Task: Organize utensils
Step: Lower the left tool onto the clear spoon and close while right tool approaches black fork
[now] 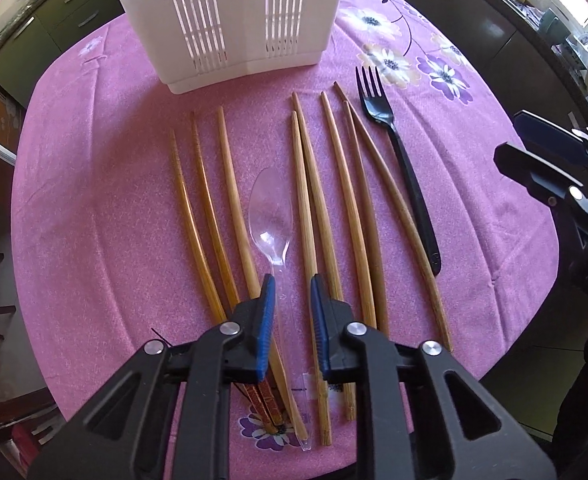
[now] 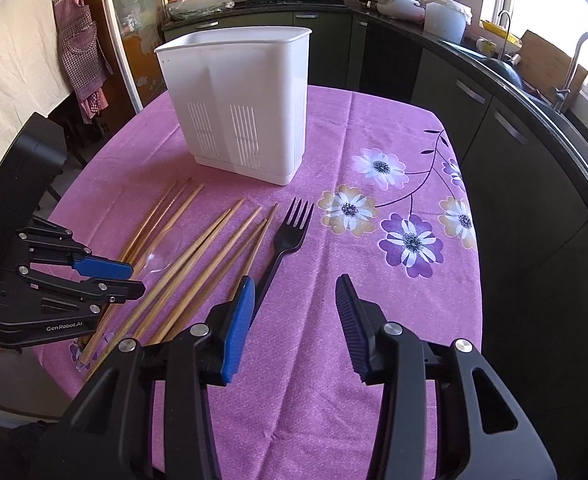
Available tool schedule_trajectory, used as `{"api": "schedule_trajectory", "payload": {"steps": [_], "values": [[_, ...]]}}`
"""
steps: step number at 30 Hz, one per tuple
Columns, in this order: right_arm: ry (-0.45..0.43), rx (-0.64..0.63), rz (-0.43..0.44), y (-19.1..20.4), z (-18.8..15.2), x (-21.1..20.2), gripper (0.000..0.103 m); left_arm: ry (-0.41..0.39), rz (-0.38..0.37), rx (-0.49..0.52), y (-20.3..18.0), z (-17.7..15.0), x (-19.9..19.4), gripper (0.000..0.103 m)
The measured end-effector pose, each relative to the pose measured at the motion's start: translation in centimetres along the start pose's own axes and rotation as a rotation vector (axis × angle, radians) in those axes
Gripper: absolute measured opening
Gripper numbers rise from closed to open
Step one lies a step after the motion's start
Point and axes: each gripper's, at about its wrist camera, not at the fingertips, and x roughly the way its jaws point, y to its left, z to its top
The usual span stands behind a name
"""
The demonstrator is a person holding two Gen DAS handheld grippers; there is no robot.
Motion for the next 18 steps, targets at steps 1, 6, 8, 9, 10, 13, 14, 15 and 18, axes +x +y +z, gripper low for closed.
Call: {"api": "schedule_trajectory", "payload": {"steps": [1, 6, 8, 9, 10, 13, 14, 15, 18], "values": [[-0.001, -0.001, 0.002, 0.0, 0.0, 0.0, 0.043, 0.003, 0.004, -0.002, 0.1, 0.1, 0.1, 0.014], [0.002, -0.007, 0.01, 0.2, -0.1, 0.2, 0.043, 0.013, 0.004, -0.01, 0.3, 0.6, 0.7, 0.013], [0.004, -0.008, 0.011, 0.3, -0.1, 0.2, 0.043, 0.025, -0.004, -0.012, 0.2, 1.0, 1.2, 0.013], [0.003, -0.008, 0.011, 0.3, -0.1, 0.2, 0.043, 0.031, -0.005, -0.009, 0.2, 1.1, 1.3, 0.013], [0.004, -0.009, 0.01, 0.3, -0.2, 0.2, 0.043, 0.036, -0.004, -0.007, 0.1, 1.2, 1.5, 0.013], [0.006, -0.012, 0.003, 0.3, -0.1, 0.3, 0.043, 0.04, 0.001, -0.004, -0.1, 2.0, 2.2, 0.01], [0.008, -0.012, -0.001, 0.3, -0.1, 0.3, 0.043, 0.04, 0.0, -0.004, 0.0, 2.0, 2.2, 0.009], [0.011, -0.013, -0.004, 0.2, -0.1, 0.4, 0.043, 0.037, -0.004, -0.006, 0.1, 2.2, 2.2, 0.009], [0.023, -0.017, -0.009, 0.2, 0.2, 0.7, 0.042, 0.022, -0.018, -0.011, 0.4, 1.9, 2.1, 0.009]]}}
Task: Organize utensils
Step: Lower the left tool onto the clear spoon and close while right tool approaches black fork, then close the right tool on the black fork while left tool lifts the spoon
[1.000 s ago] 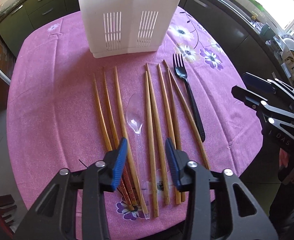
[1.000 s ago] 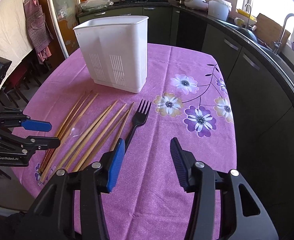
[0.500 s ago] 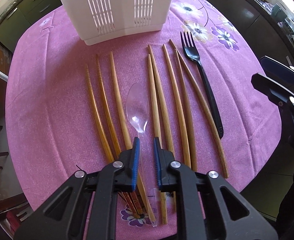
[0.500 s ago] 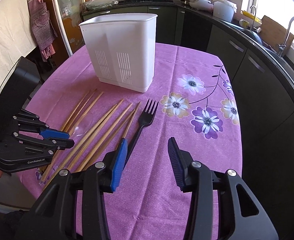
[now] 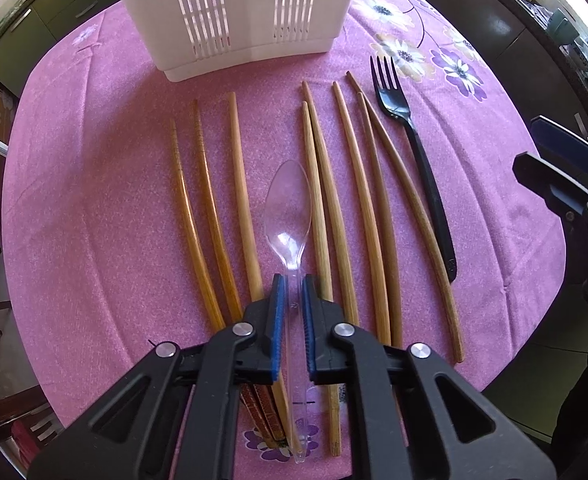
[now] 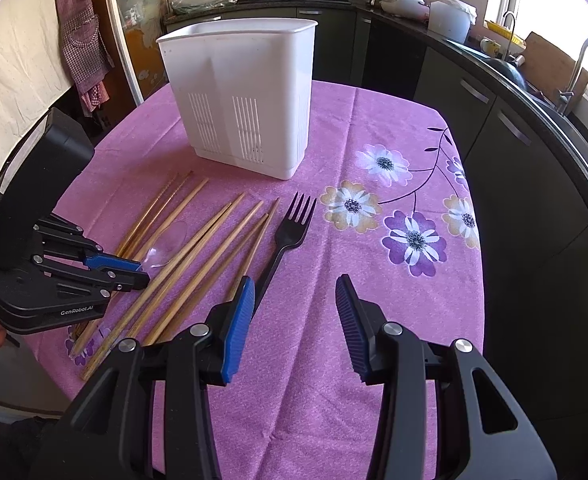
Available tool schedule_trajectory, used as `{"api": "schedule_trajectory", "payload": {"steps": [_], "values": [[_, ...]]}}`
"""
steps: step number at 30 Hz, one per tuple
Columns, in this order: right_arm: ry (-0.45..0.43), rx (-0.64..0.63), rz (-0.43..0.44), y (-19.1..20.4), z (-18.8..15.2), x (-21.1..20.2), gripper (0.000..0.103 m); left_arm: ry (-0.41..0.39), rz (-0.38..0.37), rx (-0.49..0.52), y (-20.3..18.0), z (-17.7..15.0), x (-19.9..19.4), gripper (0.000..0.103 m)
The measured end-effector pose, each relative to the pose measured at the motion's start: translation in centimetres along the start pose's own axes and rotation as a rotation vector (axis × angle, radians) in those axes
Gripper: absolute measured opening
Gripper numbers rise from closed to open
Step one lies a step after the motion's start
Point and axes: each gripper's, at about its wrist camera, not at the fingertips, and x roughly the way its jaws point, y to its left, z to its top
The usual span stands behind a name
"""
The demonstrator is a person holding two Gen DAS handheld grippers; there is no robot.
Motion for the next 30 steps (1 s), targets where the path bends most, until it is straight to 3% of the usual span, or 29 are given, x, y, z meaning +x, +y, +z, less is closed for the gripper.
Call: {"api": "schedule_trajectory", "payload": {"steps": [5, 8, 12, 14, 18, 23, 26, 30], "values": [[0.069, 0.019, 0.034, -0.1, 1.1, 1.9, 0.023, -0.074, -0.031, -0.004, 0.9, -0.1, -2.0, 0.009], [0.133, 0.043, 0.063, 0.0, 2.0, 3.7, 0.023, -0.131, -0.024, 0.006, 1.2, -0.1, -4.0, 0.009], [0.187, 0.048, 0.032, 0.5, 2.9, 5.8, 0.02, -0.179, -0.025, 0.015, 1.1, -0.5, -5.7, 0.009], [0.206, 0.057, 0.026, 0.6, 3.2, 6.6, 0.02, -0.19, -0.023, 0.019, 1.2, -2.3, -6.4, 0.009], [0.241, 0.082, 0.042, 0.7, 3.6, 8.0, 0.02, -0.196, -0.032, 0.024, 1.3, -2.7, -6.5, 0.009], [0.273, 0.084, 0.016, 1.0, 4.1, 9.3, 0.02, -0.214, -0.029, 0.028, 1.4, -3.5, -6.9, 0.009], [0.271, 0.062, -0.001, 1.5, 4.4, 9.6, 0.012, -0.224, -0.035, 0.021, 1.6, -3.5, -7.2, 0.009], [0.233, 0.064, -0.003, 1.5, 4.2, 9.0, 0.01, -0.255, -0.05, 0.012, 1.9, -3.3, -8.6, 0.009]]}}
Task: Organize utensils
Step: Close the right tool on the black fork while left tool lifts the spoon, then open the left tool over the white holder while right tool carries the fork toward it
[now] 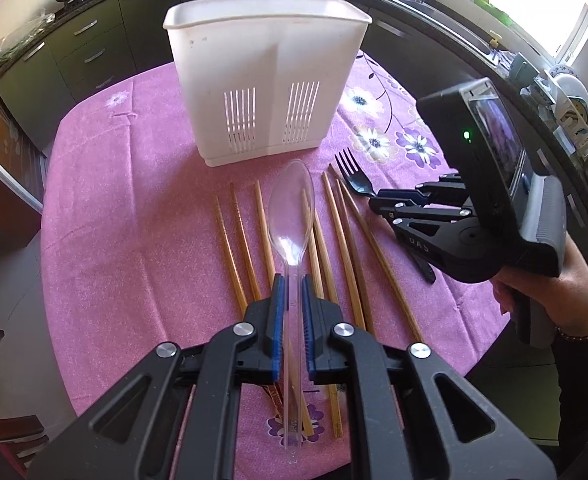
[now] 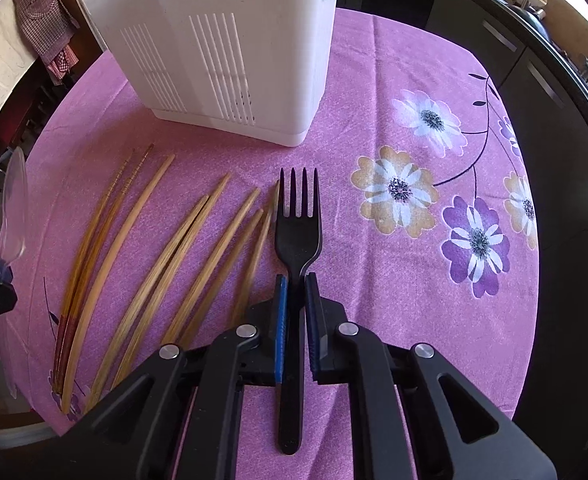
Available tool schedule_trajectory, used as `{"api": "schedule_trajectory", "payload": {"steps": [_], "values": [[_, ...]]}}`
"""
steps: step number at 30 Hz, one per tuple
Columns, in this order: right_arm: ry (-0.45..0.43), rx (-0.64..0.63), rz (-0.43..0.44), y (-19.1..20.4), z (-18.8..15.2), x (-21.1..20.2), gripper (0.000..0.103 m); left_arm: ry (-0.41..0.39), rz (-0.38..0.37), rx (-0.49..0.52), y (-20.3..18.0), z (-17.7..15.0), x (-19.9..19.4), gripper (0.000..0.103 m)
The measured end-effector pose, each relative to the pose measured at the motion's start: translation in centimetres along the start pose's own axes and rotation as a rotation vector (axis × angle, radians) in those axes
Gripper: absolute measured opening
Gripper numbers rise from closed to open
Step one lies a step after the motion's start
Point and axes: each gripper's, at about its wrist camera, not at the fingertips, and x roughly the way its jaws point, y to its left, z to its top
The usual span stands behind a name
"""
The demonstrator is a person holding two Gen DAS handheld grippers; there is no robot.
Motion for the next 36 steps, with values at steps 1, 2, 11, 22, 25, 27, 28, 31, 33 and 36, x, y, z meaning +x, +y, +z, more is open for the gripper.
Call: {"api": "schedule_trajectory", "payload": {"steps": [1, 2, 11, 22, 25, 27, 28, 31, 33, 36], "values": [[-0.015, 0.01, 0.015, -0.3, -0.2, -0.4, 0.01, -0.014, -0.005, -0.001, 0.1, 0.2, -0.5, 0.009], [-0.034, 0.016, 0.028, -0.6, -0.5, -0.9, 0.01, -0.03, -0.013, -0.002, 0.1, 0.5, -1.2, 0.009], [-0.241, 0.112, 0.246, -3.9, -5.1, -6.3, 0.01, -0.42, -0.091, -0.056, 0.7, 7.7, -10.8, 0.009], [-0.329, 0.138, 0.355, -4.4, -8.8, -8.4, 0.01, -0.808, 0.072, -0.108, 0.8, 16.2, -9.2, 0.009], [-0.359, 0.13, 0.345, -4.5, -8.9, -9.1, 0.01, -0.798, 0.113, -0.109, 1.2, 16.5, -6.7, 0.009], [-0.378, 0.121, 0.346, -4.4, -8.7, -9.8, 0.01, -0.78, 0.119, -0.112, 1.4, 16.3, -5.4, 0.009], [-0.386, 0.117, 0.348, -4.3, -8.5, -10.1, 0.01, -0.77, 0.118, -0.113, 1.5, 16.1, -4.9, 0.009], [-0.408, 0.1, 0.349, -3.9, -7.9, -11.0, 0.01, -0.744, 0.129, -0.11, 1.8, 15.2, -3.6, 0.009], [-0.424, 0.088, 0.343, -3.5, -7.3, -11.8, 0.01, -0.727, 0.127, -0.104, 2.2, 14.5, -3.1, 0.01], [-0.46, 0.069, 0.322, -3.0, -6.2, -13.4, 0.01, -0.684, 0.119, -0.102, 2.6, 13.5, -2.4, 0.027]]}}
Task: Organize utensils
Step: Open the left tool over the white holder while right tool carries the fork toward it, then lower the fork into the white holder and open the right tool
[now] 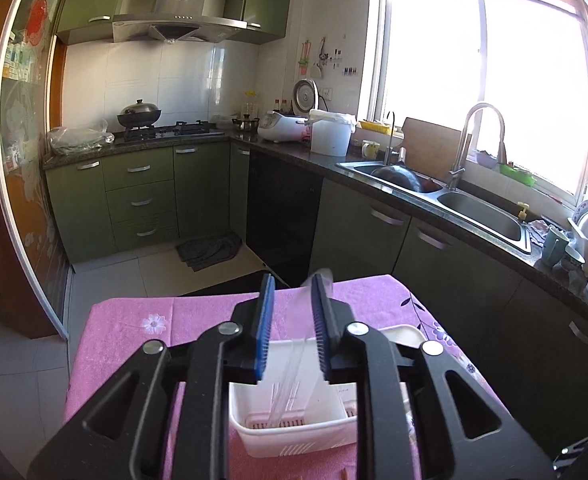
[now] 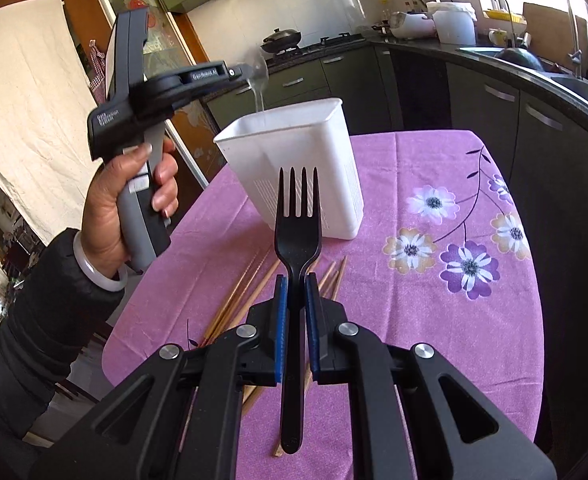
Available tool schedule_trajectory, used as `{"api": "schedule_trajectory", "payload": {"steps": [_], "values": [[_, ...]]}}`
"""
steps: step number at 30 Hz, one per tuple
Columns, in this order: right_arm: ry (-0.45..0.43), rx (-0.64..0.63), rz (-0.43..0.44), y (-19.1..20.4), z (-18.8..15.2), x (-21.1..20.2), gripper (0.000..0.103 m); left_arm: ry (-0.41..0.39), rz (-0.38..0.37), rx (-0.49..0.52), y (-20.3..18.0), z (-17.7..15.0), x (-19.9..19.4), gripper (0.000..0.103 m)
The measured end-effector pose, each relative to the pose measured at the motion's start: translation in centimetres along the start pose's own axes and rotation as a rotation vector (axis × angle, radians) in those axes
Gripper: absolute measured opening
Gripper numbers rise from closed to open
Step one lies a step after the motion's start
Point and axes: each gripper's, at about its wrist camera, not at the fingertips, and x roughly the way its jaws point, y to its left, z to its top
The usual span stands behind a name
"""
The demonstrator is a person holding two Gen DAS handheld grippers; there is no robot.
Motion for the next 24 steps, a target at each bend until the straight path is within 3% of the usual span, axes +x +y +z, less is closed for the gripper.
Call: {"api": "schedule_trajectory", "payload": {"steps": [1, 7, 14, 17, 24], "values": [[-0.012, -0.01, -0.005, 0.3, 0.6, -0.2, 0.01, 0.012, -0.006, -0.007, 0.3, -0.3, -0.2, 0.032], [-0.101, -0.048, -0.016, 2.0, 5.6, -1.2, 0.01, 0.047, -0.024, -0.009, 1.1, -1.3, -1.4, 0.032], [-0.293, -0.052, -0.041, 3.6, 13.1, -0.8, 0.01, 0.052, -0.047, -0.041, 2.3, -1.6, -5.0, 0.032], [-0.322, -0.026, -0.044, 3.4, 16.0, 0.6, 0.01, 0.058, -0.053, -0.025, 2.5, -2.4, -6.9, 0.032], [-0.363, -0.065, -0.168, 2.7, 19.1, 6.1, 0.01, 0.088, -0.067, -0.014, 3.5, -4.4, -10.1, 0.032]]}}
